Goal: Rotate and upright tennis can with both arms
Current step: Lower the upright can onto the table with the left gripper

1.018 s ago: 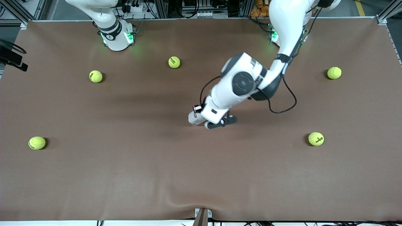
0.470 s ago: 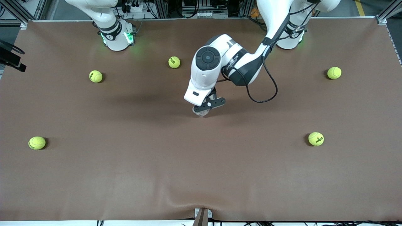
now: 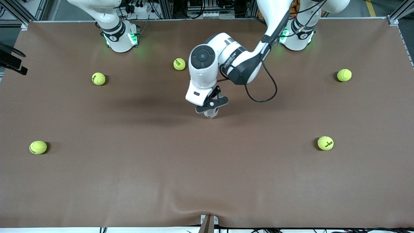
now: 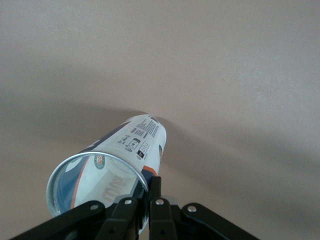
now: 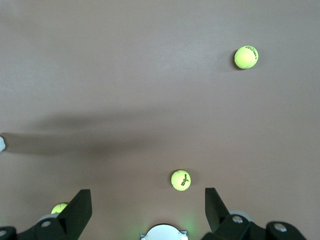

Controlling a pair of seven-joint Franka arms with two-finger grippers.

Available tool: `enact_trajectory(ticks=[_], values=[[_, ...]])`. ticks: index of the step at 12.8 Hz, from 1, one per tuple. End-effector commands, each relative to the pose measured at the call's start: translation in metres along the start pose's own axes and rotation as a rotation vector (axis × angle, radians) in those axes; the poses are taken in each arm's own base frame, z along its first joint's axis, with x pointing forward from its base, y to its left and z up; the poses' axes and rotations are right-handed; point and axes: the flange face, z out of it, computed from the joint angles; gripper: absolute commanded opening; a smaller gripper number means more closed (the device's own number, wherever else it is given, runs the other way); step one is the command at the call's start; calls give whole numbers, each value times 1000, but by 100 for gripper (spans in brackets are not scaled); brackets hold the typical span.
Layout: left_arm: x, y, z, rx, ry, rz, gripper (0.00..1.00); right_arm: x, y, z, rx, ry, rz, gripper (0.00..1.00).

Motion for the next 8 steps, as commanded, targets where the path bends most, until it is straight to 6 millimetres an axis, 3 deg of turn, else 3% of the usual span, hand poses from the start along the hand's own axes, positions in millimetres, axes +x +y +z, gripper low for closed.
enact_trajectory(ticks=[1,8], values=[[-4,7,-2,17,42,-19,0,0,3,-4,7,30,13,100],[-5,9,12,33,49,-37,0,2,2,-7,-2,50,14,100]])
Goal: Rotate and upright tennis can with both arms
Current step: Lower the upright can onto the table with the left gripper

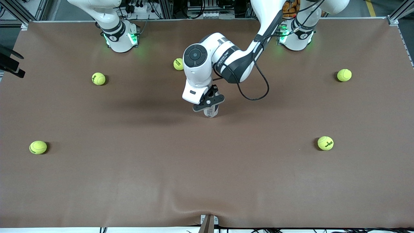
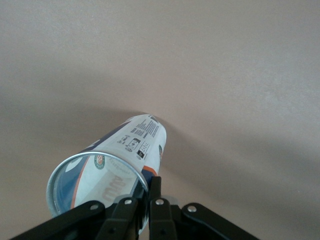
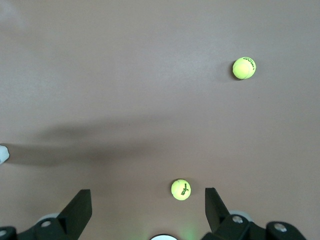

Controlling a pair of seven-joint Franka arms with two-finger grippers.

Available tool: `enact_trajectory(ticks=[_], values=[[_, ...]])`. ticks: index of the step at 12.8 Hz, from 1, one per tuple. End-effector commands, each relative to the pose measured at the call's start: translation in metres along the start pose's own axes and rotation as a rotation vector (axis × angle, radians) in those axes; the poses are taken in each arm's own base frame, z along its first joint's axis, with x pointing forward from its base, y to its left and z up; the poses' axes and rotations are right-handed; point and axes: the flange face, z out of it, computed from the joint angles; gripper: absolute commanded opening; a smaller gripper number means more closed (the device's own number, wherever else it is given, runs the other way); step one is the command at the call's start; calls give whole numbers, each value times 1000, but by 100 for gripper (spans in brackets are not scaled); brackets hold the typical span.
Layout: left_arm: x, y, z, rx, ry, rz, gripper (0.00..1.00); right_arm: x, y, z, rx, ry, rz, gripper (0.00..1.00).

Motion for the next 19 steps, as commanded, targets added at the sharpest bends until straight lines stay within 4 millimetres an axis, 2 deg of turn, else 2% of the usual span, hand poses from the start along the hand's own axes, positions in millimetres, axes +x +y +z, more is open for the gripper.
enact_trajectory(ticks=[1,2,4,9,10,11,12,15,18,19], values=[[0,5,-1,11,36,-13,0,-2,0,-3,-2,11,9,100],[0,5,-1,11,36,-13,5,-1,-1,-2,-2,9,9,100],[-1,6,-1,9,34,-14,27,0,0,-1,-2,6,12,100],[-2,5,-8,0,36,-17,47,1,0,0,-2,6,12,100],[-2,5,-13,-6,38,-17,58,1,-1,0,-2,6,11,100],[-2,3,-20,-15,39,-19,75,1,-2,0,-2,6,9,100],[0,2,-23,-16,39,-20,97,1,-2,0,0,6,10,100],[6,-2,-38,-32,48,-18,100,1,-1,0,0,6,12,100],[35,-18,-61,-52,79,-41,100,1,-2,0,0,6,10,100],[51,-26,-66,-61,77,-60,100,1,-2,0,0,6,10,100]])
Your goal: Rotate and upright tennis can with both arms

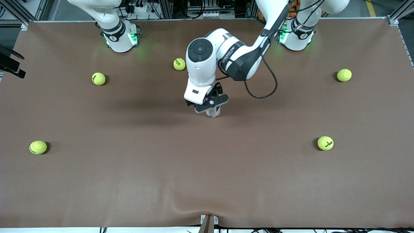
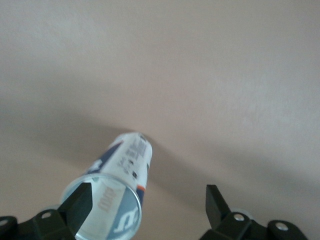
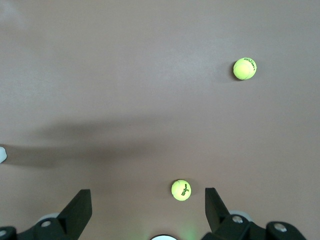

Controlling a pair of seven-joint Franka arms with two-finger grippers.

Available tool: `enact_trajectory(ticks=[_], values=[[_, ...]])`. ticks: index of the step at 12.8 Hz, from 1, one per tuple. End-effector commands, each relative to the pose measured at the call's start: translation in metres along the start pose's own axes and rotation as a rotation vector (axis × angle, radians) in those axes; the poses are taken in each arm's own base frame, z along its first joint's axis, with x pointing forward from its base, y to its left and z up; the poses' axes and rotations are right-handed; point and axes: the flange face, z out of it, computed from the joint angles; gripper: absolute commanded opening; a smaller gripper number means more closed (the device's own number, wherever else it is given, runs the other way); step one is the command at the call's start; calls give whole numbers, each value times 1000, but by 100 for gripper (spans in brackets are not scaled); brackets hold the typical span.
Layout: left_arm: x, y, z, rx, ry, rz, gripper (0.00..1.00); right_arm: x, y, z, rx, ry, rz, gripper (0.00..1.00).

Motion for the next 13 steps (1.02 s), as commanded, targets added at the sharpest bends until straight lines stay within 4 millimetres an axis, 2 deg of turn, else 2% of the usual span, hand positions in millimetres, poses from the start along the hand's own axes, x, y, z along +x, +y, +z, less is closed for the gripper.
enact_trajectory(ticks=[1,2,3,7,8,9,13], values=[[32,-19,-30,-12,33,-31,100,0,-1,0,0,4,13,100],[45,-26,-42,-25,37,-43,100,1,-1,0,0,6,13,100],[68,-40,-55,-41,37,-68,100,1,0,0,0,9,15,100],[119,-71,-66,-45,42,-34,100,3,-2,2,3,7,9,100],[136,-83,-73,-55,42,-42,100,3,-3,2,4,7,8,100],[144,-91,-79,-66,40,-32,100,4,-5,2,6,10,3,100],[191,-130,-96,-128,-6,-40,100,5,-42,1,3,31,-60,100]])
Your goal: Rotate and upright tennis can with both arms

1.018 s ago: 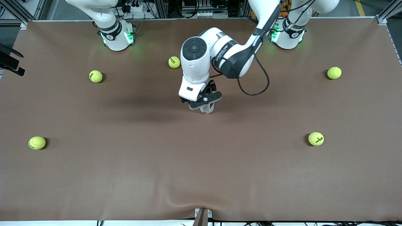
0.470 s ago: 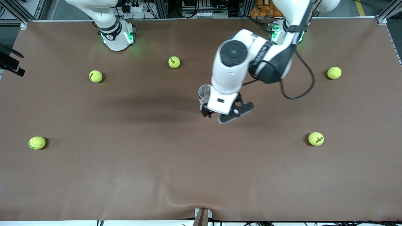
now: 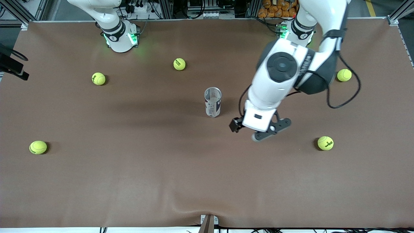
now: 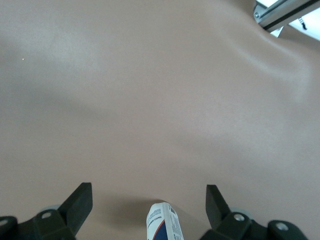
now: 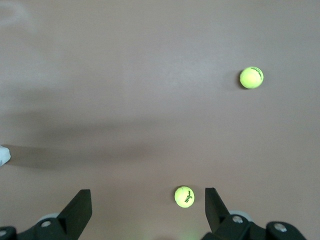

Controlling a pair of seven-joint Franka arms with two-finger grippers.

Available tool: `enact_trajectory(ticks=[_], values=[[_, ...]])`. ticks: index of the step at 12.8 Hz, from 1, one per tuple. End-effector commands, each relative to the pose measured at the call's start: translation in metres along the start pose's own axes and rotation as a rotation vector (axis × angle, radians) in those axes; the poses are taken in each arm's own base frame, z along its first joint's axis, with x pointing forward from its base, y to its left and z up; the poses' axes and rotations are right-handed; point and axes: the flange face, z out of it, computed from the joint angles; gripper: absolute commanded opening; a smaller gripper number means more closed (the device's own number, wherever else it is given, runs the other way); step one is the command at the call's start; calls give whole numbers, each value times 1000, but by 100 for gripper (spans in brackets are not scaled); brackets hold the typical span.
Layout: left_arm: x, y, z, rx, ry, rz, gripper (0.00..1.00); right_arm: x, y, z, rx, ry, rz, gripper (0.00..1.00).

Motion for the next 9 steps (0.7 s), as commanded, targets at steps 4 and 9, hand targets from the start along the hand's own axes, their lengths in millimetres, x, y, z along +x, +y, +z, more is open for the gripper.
enact_trajectory(ticks=[4,9], values=[[61,-65,-38,-72,-88,-43,100,1,-24,1,-2,4,-26,100],[64,-101,-80,33,-51,70,100,0,-20,1,-7,0,-18,100]])
